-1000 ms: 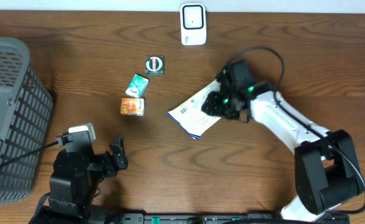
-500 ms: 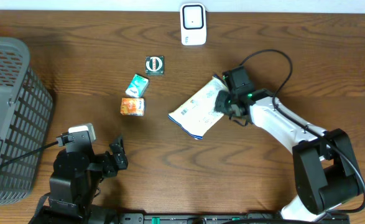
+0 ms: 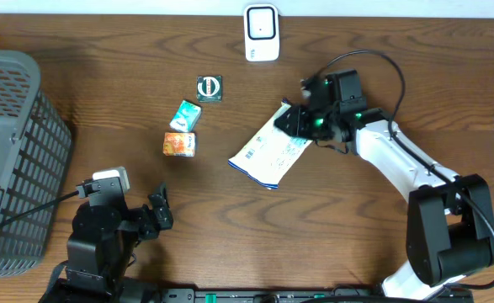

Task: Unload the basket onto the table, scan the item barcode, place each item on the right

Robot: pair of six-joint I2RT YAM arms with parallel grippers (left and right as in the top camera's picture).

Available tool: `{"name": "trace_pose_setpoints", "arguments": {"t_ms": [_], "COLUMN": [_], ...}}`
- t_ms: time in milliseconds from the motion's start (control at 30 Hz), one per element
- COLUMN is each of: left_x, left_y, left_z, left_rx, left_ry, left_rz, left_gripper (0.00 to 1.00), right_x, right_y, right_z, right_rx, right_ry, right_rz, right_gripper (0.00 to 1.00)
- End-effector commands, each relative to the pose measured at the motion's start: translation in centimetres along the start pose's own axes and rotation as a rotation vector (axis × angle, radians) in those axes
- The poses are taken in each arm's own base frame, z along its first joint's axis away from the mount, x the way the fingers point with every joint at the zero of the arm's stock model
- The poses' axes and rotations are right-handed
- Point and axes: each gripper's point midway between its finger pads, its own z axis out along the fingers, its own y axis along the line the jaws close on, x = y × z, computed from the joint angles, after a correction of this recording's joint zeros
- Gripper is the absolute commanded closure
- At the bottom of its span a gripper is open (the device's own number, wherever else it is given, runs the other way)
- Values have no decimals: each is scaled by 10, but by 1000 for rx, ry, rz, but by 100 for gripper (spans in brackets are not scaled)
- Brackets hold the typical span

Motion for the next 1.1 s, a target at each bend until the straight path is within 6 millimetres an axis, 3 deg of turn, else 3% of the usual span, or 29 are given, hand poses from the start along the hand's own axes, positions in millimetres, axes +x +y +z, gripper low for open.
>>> {"name": "trace_pose_setpoints", "arguments": {"t_ms": [0,167,233,367,767,1067], "left_x": [-1,-1,-1,-1,-1,-1], "left_y": [2,2,2,2,2,2], "left_z": [0,0,0,0,0,0], "left_rx": [-12,-12,-12,-12,-12,-12], "left_ry": [-6,-6,-6,-6,-6,-6], "left_rz": [-6,-6,-6,-6,-6,-6], "left_gripper": [2,2,2,2,2,2], "right_x": [40,96,112,132,117,82], "right_y": [52,22,4,1,-16,-58], "right_z": [0,21,27,36,32,8], "right_rx": [-228,74,245,360,476,721], "right_ry": [166,312,322,320,232,71], "right_rz": [-126,-117,-85,-65,-18,-52], "right_gripper": [74,80,77,75,71,71]}}
